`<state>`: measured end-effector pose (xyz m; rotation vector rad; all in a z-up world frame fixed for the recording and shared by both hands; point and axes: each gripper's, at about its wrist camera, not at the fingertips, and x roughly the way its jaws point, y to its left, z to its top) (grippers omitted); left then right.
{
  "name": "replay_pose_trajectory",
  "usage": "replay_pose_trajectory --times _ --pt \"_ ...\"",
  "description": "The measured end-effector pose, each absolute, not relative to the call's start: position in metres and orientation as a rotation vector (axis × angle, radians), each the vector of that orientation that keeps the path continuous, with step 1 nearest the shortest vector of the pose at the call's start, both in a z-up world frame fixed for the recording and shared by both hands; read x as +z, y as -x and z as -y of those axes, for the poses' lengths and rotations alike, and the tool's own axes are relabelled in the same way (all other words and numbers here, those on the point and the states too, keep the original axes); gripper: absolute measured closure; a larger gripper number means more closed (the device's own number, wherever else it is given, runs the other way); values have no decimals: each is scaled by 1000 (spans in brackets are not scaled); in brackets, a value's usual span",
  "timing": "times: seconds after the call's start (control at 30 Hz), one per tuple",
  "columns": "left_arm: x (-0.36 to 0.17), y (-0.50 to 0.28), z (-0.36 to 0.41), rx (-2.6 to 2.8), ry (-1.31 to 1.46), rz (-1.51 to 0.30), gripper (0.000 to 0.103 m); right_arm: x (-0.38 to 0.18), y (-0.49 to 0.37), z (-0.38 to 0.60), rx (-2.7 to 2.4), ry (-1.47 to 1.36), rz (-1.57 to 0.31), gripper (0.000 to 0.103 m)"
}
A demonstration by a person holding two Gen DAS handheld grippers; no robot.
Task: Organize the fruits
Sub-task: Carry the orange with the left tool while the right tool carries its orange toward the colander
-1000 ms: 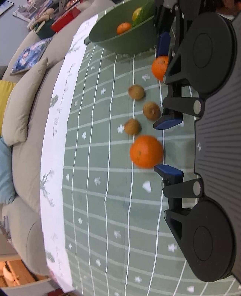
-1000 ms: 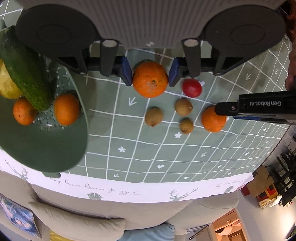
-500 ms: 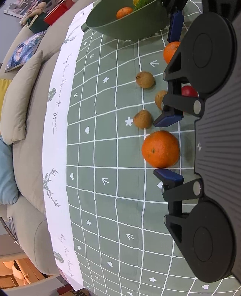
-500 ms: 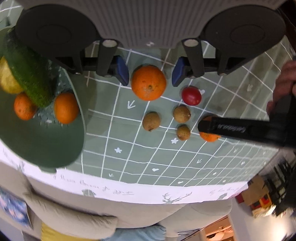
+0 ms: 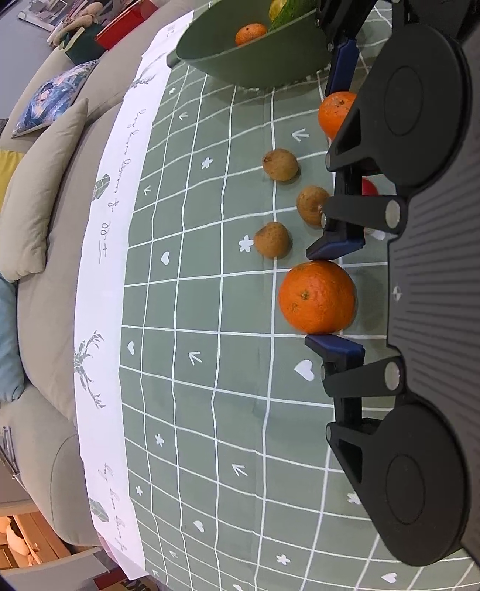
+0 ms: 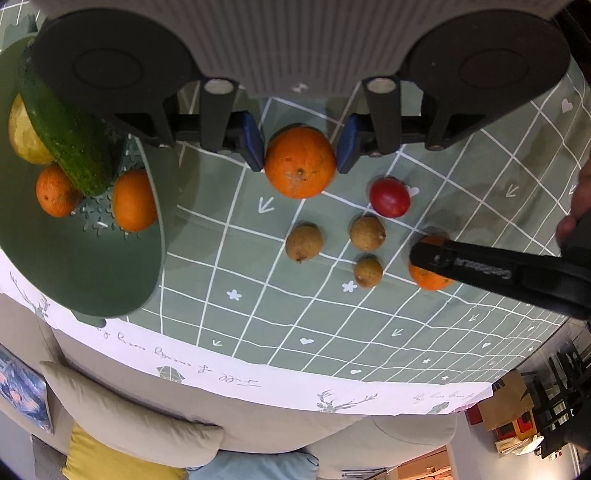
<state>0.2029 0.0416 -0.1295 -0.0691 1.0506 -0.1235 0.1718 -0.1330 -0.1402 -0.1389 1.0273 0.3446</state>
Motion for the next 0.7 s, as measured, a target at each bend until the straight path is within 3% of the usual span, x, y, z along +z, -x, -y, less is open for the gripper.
replay_pose_trajectory --times 0.3,0.7 --pt "-92 -177 -27 -175 118 -1031 55 -110 -155 144 407 110 -972 64" --pt "-43 -179 51 -357 87 -999 55 -47 -138 198 454 205 -859 64"
